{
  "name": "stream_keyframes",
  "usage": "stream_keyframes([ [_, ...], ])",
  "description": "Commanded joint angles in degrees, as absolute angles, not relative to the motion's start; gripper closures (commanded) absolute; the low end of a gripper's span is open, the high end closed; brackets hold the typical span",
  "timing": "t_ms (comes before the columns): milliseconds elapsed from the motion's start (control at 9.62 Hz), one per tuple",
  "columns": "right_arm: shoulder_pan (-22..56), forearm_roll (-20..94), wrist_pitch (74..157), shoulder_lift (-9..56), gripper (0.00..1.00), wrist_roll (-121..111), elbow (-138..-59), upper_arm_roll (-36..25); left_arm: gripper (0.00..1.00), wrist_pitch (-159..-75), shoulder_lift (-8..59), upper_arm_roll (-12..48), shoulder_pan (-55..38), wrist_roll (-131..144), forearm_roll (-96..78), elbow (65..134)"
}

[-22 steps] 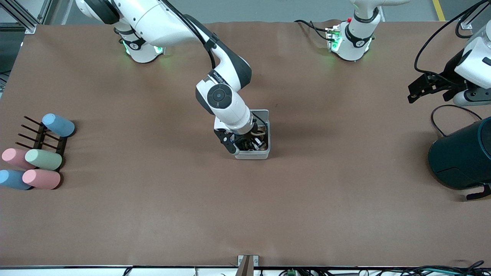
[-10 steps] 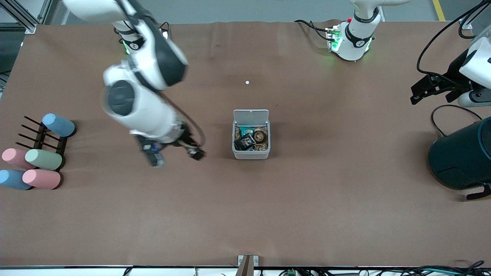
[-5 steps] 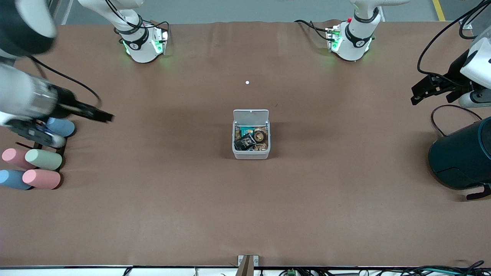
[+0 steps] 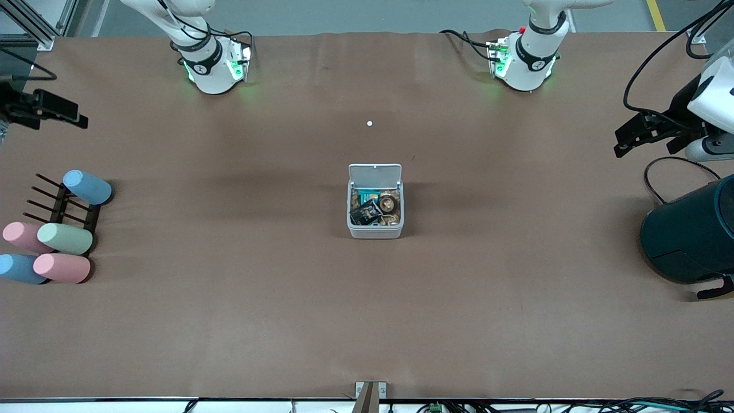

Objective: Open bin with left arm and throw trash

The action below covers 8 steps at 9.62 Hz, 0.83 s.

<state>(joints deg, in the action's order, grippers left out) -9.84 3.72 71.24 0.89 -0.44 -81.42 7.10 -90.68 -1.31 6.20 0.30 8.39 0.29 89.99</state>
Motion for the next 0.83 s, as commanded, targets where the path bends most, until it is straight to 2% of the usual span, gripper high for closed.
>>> stream_keyframes([
  [0,-9.67,1.76,74.00,-2.73,0.01,-0.80,-86.31,8.26,0.00,-90.44,-1.05,6.33,0.62,7.65,-0.53,89.03],
  [519,-9.67,1.50,74.09,-0.71,0.01,-0.79,-82.71,8.17,0.00,-90.44,-1.05,6.24,0.62,7.56,-0.53,89.03],
  [727,-9.58,0.71,74.00,3.22,0.01,-0.62,-78.26,8.09,0.00,-90.44,-0.97,6.24,0.53,7.73,-0.26,89.03],
])
